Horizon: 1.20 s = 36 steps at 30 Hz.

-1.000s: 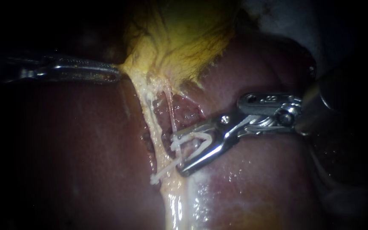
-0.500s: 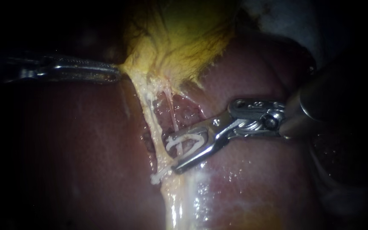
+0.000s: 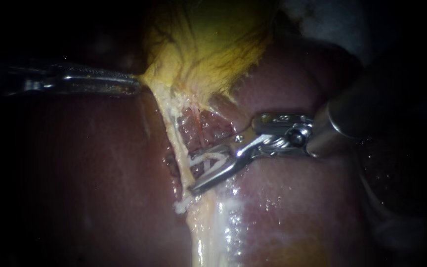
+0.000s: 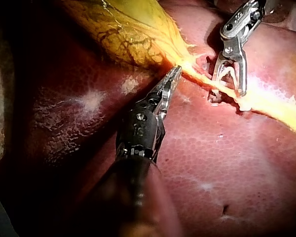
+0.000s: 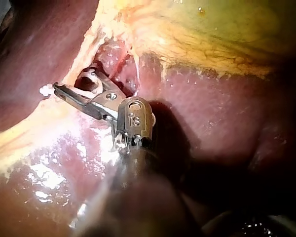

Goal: Clipping second clip left tube

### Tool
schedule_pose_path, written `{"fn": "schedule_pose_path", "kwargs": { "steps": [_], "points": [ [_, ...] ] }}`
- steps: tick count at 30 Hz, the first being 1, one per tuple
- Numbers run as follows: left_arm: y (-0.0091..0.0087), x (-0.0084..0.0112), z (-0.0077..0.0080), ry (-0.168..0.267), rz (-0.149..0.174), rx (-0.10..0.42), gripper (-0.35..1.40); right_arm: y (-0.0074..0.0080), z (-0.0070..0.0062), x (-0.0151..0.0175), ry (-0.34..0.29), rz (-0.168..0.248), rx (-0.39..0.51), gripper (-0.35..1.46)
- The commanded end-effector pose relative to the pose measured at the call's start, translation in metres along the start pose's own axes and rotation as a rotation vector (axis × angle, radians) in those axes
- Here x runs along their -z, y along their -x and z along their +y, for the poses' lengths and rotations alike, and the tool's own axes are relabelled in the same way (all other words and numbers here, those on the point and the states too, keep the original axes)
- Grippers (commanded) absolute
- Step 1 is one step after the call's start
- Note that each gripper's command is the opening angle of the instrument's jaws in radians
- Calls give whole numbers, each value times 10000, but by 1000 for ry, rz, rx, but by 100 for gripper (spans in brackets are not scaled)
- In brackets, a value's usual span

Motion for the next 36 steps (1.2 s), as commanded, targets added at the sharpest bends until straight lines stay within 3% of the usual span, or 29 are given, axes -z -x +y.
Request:
{"fn": "schedule_pose_path", "kwargs": {
  "steps": [1,9,22,29,36],
  "points": [
    [0,0,0,0,0,0,-35,0,-1,-4,-3,3,1,58],
    [0,-1,0,0,0,0,-35,-1,-13,-20,-62,34,-3,58],
    [0,-1,0,0,0,0,-35,-8,-56,-36,-202,50,11,55],
    [0,-1,0,0,0,0,-35,-16,-59,-32,-218,46,10,46],
    [0,-1,0,0,0,0,-35,-18,-57,-30,-213,50,8,15]
  ]
}}
